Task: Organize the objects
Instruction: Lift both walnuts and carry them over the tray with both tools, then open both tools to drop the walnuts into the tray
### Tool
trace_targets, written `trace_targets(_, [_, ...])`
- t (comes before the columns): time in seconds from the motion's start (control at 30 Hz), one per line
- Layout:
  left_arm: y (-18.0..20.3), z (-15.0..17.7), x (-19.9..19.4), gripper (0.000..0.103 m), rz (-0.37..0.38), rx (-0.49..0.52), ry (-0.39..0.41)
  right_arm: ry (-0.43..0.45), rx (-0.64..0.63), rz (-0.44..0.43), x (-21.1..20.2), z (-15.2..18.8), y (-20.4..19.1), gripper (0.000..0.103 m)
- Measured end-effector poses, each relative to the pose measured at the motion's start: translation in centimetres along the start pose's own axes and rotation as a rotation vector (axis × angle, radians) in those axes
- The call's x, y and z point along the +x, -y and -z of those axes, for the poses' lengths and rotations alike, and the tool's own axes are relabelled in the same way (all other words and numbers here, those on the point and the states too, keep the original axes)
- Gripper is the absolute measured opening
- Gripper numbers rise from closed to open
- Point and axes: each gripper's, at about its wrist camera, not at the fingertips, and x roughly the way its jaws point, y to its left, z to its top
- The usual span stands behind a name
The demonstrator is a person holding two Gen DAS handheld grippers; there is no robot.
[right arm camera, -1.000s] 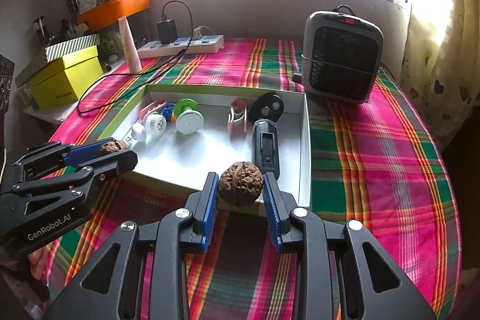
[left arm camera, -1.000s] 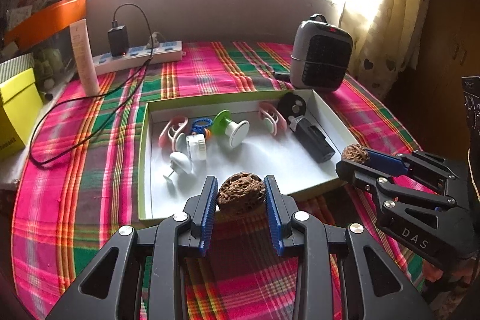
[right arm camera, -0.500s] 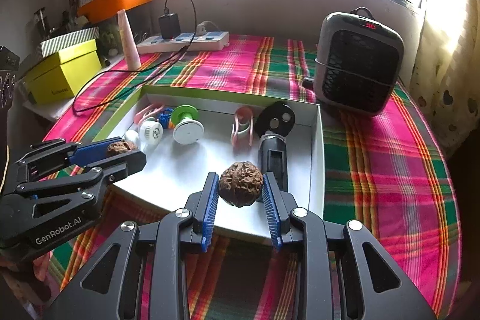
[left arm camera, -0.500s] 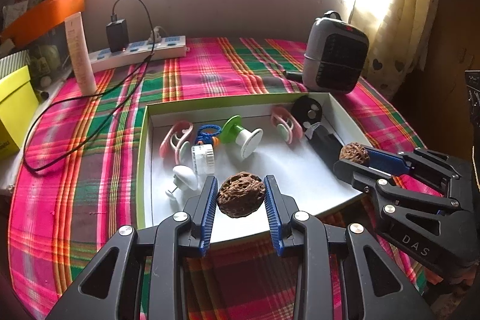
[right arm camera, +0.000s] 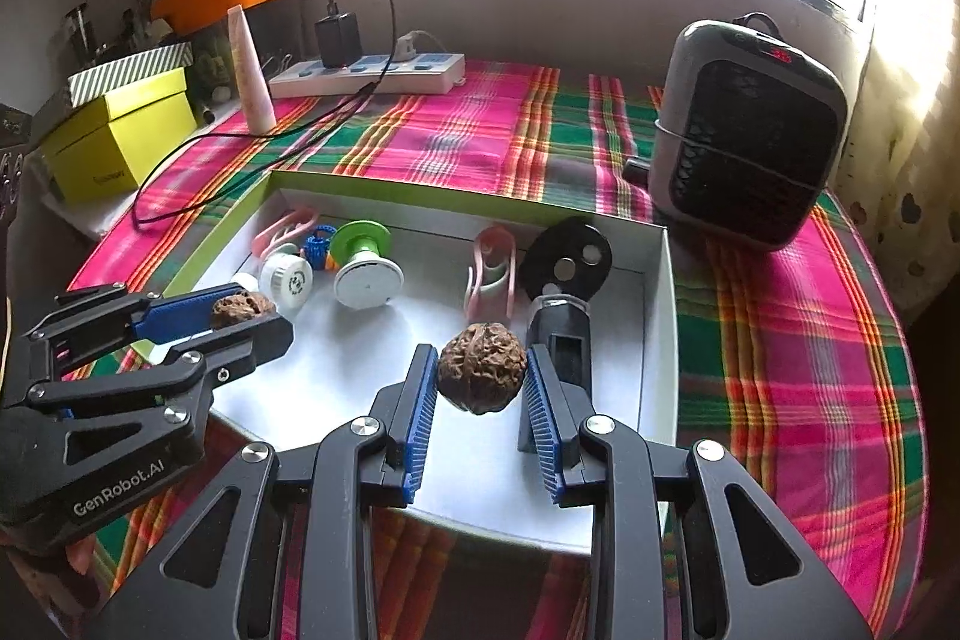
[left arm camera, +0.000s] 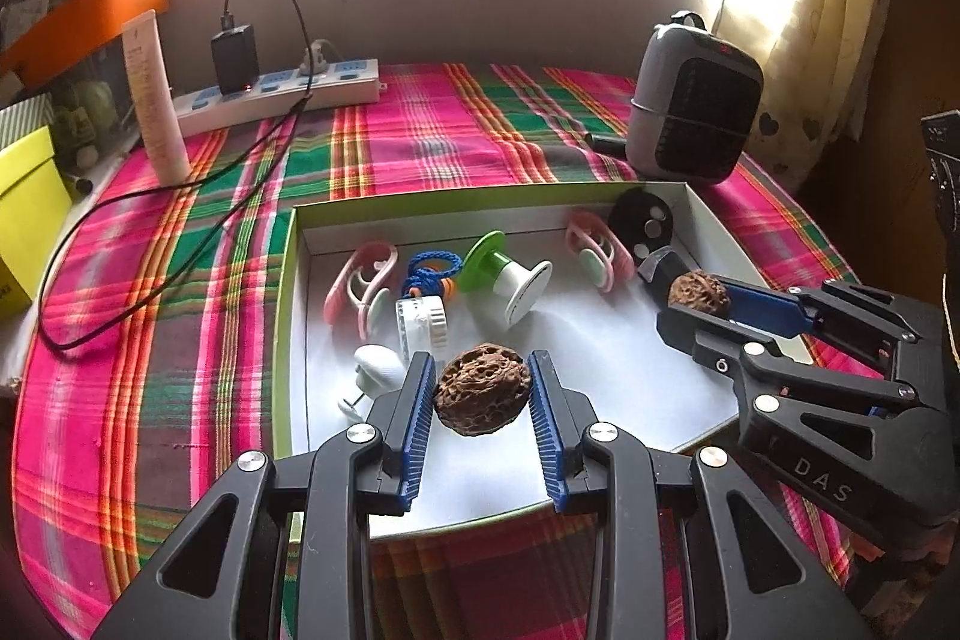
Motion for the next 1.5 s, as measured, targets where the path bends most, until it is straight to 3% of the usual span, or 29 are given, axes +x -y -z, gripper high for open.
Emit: trace_targets(1.5, [0.1, 0.4, 2.0, 0.030, -0.012, 0.017, -0.047, -0.045, -0.018, -0.030, 2.5, -0.2, -0.3, 0.031])
